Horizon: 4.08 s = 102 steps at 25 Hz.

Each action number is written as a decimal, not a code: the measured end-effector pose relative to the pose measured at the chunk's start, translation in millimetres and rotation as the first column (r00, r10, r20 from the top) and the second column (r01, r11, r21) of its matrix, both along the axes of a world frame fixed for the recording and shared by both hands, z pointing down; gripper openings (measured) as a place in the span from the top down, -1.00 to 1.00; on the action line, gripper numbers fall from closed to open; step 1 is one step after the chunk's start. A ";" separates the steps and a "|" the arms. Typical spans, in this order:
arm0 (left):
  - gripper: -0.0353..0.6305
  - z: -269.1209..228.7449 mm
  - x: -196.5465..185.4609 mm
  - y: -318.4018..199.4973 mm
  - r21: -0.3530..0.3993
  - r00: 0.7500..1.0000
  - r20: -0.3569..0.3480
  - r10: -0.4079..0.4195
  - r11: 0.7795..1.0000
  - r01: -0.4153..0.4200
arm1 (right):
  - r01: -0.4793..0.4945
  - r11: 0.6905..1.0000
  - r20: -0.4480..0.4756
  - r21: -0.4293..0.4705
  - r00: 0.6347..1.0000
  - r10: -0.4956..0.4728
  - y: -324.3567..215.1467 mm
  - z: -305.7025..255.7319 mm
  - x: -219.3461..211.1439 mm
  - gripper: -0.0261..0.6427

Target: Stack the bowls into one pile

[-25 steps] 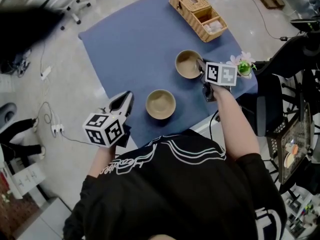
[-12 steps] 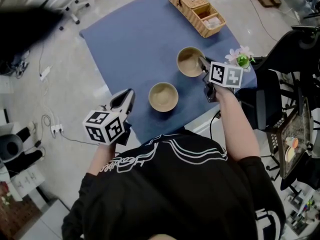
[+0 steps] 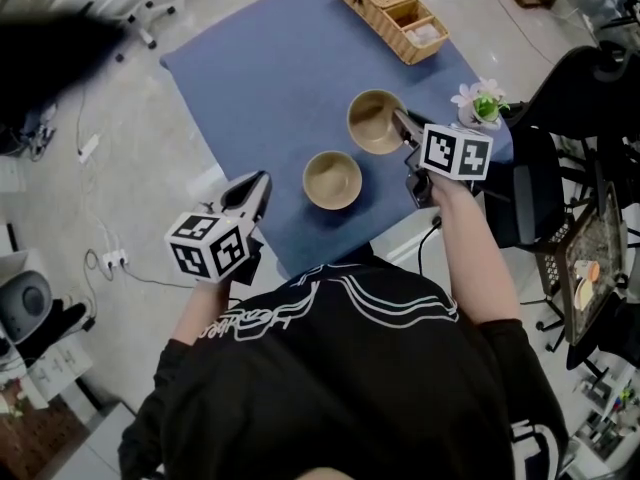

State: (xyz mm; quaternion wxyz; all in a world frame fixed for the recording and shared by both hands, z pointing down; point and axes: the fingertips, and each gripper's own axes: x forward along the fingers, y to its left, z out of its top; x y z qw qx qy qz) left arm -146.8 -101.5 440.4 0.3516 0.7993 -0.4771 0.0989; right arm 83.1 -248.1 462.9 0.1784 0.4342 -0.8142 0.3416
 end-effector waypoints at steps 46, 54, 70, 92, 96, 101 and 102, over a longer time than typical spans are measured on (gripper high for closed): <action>0.80 26.9 -28.4 29.9 -0.030 0.989 0.003 0.147 0.989 -0.147 | 0.134 0.991 -0.125 -0.006 0.983 -0.134 104.3 51.5 -74.0 0.79; 0.80 30.9 -34.4 30.7 -0.032 0.988 0.013 0.154 0.988 -0.153 | 0.192 0.980 -0.149 0.050 0.972 -0.182 110.4 51.3 -84.3 0.69; 0.80 10.1 -17.9 33.9 0.014 0.978 0.001 0.210 0.978 -0.210 | 0.275 0.953 -0.176 0.130 0.952 -0.250 129.5 18.9 -86.2 0.12; 0.80 -102.1 25.7 59.8 0.257 0.928 -0.051 0.370 0.902 -0.346 | 0.193 0.873 0.118 0.449 0.955 -0.271 200.0 -126.4 -100.7 0.77; 0.80 -110.4 31.3 66.7 0.276 0.918 -0.066 0.390 0.892 -0.359 | 0.178 0.870 0.167 0.459 0.945 -0.281 209.3 -132.8 -100.8 0.83; 0.80 -117.9 42.7 73.7 0.300 0.902 -0.076 0.425 0.872 -0.386 | 0.188 0.855 0.176 0.484 0.936 -0.306 220.3 -138.4 -101.6 0.84; 0.80 -118.8 44.7 74.4 0.307 0.900 -0.070 0.431 0.867 -0.392 | 0.194 0.851 0.172 0.488 0.935 -0.311 222.3 -138.3 -101.9 0.84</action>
